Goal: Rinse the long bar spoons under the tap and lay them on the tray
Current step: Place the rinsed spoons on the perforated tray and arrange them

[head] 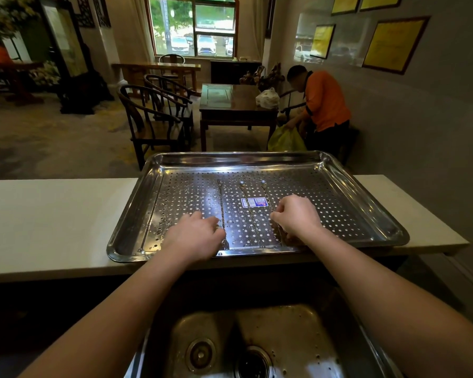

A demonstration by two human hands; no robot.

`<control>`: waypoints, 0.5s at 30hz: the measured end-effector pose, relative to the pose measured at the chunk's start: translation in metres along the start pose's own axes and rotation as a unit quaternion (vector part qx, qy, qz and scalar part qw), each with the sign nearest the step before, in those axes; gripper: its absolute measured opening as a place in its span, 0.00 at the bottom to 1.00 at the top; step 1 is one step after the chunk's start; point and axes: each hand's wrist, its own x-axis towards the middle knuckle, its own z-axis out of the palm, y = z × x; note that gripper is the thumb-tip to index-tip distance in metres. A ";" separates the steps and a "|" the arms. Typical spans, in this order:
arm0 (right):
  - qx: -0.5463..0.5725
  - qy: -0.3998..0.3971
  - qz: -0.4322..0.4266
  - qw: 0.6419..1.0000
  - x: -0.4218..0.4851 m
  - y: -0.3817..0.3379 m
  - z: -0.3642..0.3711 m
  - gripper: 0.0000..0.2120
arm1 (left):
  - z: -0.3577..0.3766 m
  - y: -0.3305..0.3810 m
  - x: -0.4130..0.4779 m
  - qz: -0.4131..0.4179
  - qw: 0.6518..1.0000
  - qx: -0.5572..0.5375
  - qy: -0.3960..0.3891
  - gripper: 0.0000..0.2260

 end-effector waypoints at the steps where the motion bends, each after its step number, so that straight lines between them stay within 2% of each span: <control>1: 0.000 0.002 0.000 1.000 -0.003 0.000 -0.001 0.07 | 0.000 0.000 0.000 -0.001 1.000 -0.002 0.001 0.22; 10: -0.013 0.029 -0.010 0.999 -0.031 0.003 -0.014 0.10 | -0.010 -0.001 -0.008 0.014 1.000 -0.026 0.003 0.19; 15: -0.022 0.050 -0.018 0.998 -0.057 0.003 -0.010 0.10 | -0.004 -0.005 -0.022 0.030 0.999 -0.004 0.045 0.22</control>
